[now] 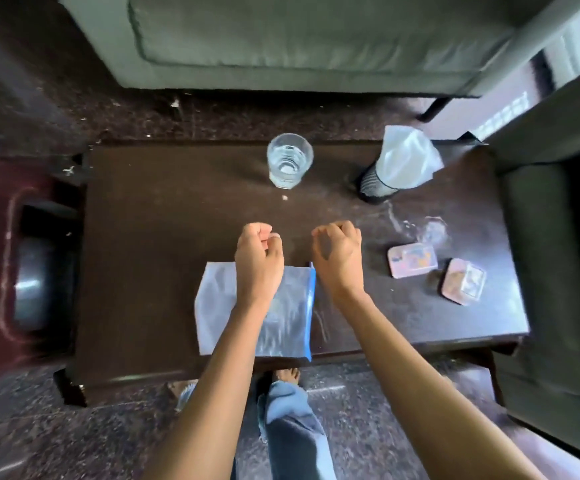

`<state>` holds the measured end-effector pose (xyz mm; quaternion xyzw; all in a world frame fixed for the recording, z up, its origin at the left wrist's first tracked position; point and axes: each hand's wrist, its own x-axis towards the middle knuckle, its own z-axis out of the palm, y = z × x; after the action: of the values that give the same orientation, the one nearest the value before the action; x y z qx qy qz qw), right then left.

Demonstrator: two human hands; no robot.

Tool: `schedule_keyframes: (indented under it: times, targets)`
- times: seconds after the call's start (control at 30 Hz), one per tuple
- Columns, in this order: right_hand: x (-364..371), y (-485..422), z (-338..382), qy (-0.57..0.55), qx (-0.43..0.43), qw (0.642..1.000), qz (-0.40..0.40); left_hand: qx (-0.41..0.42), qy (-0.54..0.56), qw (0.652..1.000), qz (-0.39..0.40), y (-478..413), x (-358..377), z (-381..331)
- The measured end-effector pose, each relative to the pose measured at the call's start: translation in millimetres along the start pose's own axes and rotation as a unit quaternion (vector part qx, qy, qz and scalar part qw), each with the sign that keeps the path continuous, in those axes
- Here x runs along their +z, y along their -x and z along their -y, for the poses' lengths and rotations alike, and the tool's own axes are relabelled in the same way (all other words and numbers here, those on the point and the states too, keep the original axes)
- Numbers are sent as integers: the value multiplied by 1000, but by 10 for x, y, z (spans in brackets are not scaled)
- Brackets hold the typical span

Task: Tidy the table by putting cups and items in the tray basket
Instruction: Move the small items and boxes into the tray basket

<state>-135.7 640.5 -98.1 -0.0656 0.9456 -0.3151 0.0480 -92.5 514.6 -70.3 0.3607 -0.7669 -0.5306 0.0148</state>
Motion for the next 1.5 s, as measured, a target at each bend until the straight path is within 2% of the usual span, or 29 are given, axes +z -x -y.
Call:
schedule_keyframes:
  times: [0.23,0.33,0.47,0.6,0.77,0.87,0.93,1.0,1.1,1.17,1.3,1.37,1.47,1.5]
  targets:
    - [-347,131,-773,44,86,995,-18,21,-45,996,78,225,647,-50]
    - [-462,118,-1062,113,113,987,-33,35,-56,992,104,265,825,-94]
    - [-531,63,-1368,213,183,960,16,46,-69,989,125,264,955,-104]
    - [-560,19,-1564,275,151,947,74,51,-81,987,126,239,1009,-58]
    - [-588,10,-1599,301,110,946,53,54,-97,985,130,220,1034,-10]
    - [-584,4,-1589,245,84,966,2,57,-99,985,127,214,1026,-8]
    - [-577,-15,-1555,77,77,993,-44,59,-91,986,124,213,1016,-24]
    - [-560,-17,-1505,-98,102,988,-63,67,-89,987,117,210,1012,-46]
    - [-462,31,-1473,-214,146,965,-31,77,-89,987,110,210,1022,-76]
    - [-369,103,-1518,-204,156,966,-17,82,-93,986,110,213,1046,-81]
    - [-294,237,-1661,-76,195,977,-31,88,-102,984,120,241,1114,-78]
    - [-317,281,-1730,-31,203,979,-13,90,-107,982,129,285,1175,-72]
    - [-455,339,-1768,12,184,982,33,89,-106,981,138,368,1273,-68]
    - [-533,369,-1788,21,155,987,26,88,-105,981,140,400,1308,-76]
